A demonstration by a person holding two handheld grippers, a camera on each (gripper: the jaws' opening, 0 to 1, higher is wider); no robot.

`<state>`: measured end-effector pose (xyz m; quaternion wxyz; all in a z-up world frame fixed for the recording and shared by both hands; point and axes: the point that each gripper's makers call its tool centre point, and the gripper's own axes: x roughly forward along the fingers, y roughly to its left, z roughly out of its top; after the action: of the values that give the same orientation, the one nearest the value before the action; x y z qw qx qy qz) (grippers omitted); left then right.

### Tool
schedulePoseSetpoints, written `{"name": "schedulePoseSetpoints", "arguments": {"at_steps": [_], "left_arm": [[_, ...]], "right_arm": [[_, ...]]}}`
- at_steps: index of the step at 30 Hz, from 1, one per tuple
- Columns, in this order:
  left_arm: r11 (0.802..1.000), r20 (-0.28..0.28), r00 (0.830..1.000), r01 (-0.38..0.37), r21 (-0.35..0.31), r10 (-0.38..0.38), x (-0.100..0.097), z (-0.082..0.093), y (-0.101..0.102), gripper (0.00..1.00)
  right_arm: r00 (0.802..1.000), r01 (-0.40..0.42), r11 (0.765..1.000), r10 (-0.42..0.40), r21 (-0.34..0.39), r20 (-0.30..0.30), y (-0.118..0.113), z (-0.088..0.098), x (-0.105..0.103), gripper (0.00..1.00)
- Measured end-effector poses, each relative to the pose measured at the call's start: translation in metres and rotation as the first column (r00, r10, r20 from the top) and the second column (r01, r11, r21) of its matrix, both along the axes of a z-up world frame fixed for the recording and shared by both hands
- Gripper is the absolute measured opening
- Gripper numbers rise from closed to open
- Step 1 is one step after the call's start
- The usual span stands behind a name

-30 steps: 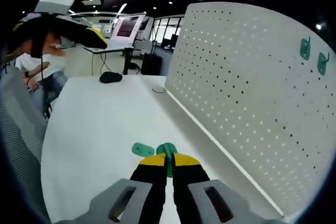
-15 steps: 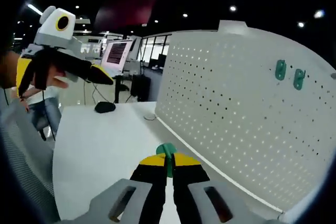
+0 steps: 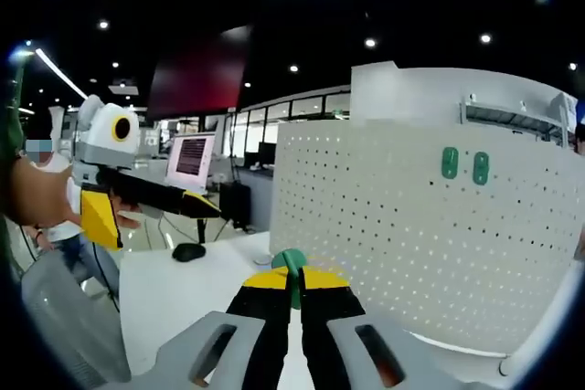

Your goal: Insert the hook assembly into the mounting plate slot until the hook locks in place.

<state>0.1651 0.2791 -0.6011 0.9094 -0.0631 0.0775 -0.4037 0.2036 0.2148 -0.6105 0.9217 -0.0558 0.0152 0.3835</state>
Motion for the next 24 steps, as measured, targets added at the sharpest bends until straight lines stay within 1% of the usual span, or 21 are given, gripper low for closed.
{"name": "schedulePoseSetpoints", "arguments": {"at_steps": [5,13,15,20,24], "left_arm": [[1.000,0.026,1.000,0.006,-0.021,-0.005,0.000,0.013,-0.003,0.84],[0.998,0.056,0.998,0.008,-0.057,-0.005,0.002,0.028,-0.003,0.80],[0.998,0.058,0.998,0.009,-0.067,-0.006,0.003,0.031,-0.004,0.76],[0.996,0.074,0.997,0.016,-0.092,-0.009,0.006,0.041,-0.007,0.70],[0.996,0.084,0.996,0.019,-0.090,-0.011,0.008,0.043,-0.010,0.62]], "right_arm": [[1.000,0.002,0.999,-0.004,0.043,0.026,-0.001,0.020,-0.009,0.02],[0.999,0.000,0.997,-0.004,0.079,0.047,0.000,0.037,-0.019,0.02],[0.999,-0.001,0.995,-0.004,0.097,0.052,0.000,0.042,-0.021,0.02],[0.998,0.001,0.993,-0.008,0.114,0.063,0.002,0.049,-0.022,0.02],[0.998,0.001,0.991,-0.010,0.130,0.068,0.003,0.053,-0.023,0.02]]}}
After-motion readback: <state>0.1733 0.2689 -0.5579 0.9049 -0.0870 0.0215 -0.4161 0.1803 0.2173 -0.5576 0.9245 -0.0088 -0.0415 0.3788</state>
